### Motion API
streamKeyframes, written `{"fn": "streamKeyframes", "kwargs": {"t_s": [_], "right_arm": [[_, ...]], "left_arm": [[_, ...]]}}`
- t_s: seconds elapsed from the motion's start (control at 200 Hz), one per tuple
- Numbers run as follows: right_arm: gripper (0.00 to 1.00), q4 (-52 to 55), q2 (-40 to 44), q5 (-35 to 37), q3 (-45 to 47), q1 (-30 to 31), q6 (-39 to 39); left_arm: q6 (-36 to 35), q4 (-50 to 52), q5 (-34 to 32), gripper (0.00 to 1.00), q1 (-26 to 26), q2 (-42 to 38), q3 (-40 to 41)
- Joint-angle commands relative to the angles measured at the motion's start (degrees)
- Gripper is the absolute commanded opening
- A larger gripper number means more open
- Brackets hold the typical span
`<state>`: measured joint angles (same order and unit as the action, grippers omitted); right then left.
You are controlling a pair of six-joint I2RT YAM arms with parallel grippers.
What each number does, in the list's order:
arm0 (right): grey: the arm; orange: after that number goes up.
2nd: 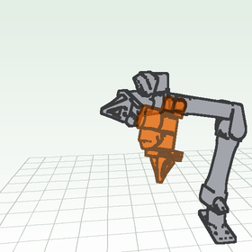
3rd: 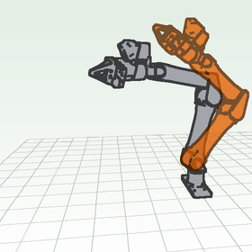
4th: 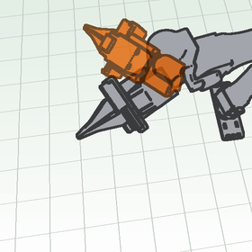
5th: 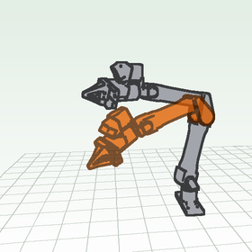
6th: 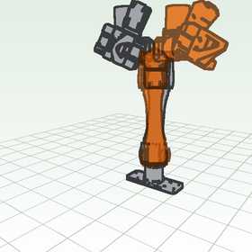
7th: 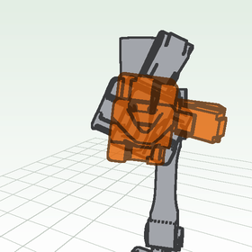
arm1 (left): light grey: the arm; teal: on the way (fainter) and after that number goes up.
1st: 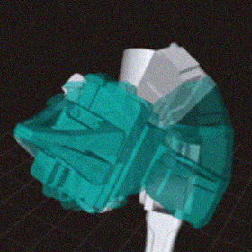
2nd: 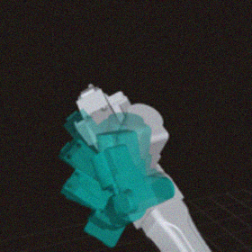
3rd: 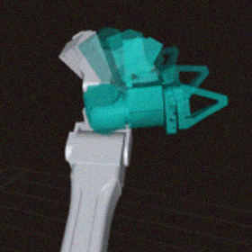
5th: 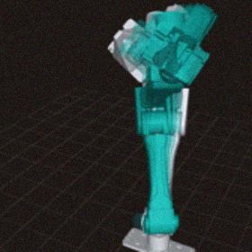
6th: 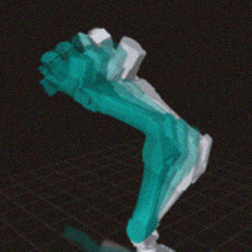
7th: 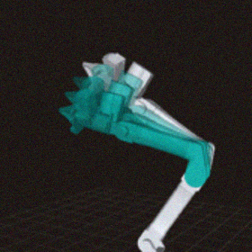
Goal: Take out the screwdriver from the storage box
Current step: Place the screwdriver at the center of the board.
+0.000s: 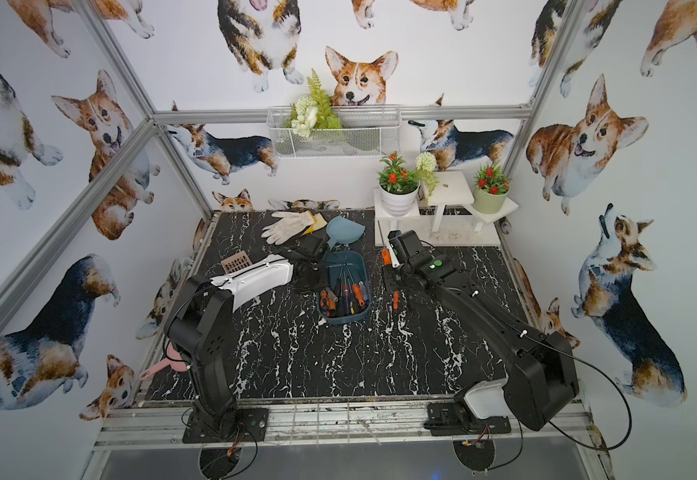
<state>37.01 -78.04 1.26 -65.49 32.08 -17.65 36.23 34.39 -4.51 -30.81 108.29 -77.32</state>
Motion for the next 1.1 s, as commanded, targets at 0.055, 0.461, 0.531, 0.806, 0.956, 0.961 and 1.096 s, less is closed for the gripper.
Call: {"fn": "streamKeyframes", "kwargs": {"t_s": [0.055, 0.461, 0.531, 0.806, 0.956, 0.961, 1.096], "right_arm": [[0.00, 3.2, 1.0, 1.5, 2.7, -1.5, 0.9], [0.00, 4.7, -4.4, 1.5, 6.1, -3.0, 3.6], [0.00, 4.6, -5.9, 1.3, 6.1, -3.1, 4.1], [0.00, 4.6, -10.3, 1.8, 5.4, -3.3, 6.0], [0.00, 4.0, -12.0, 1.2, 5.0, -3.6, 6.3], [0.00, 4.0, -12.1, 1.1, 5.0, -3.6, 6.2], [0.00, 4.7, -14.2, 2.1, 4.0, -3.8, 4.5]], "left_arm": [[-0.3, -0.9, -0.4, 0.00, 0.0, -1.1, 0.7], [-0.8, -1.2, 0.4, 0.00, 0.0, -2.2, 1.5], [-0.8, -1.1, 0.4, 0.00, 0.0, -2.3, 1.4], [-1.8, 0.1, 0.8, 0.00, 0.0, -1.9, 0.4], [-1.8, 0.1, 0.5, 0.00, 0.0, -1.8, 0.0], [-1.8, 0.1, 0.6, 0.00, 0.0, -1.8, 0.0], [-1.3, -0.5, 1.2, 0.00, 0.0, -1.5, -0.2]]}}
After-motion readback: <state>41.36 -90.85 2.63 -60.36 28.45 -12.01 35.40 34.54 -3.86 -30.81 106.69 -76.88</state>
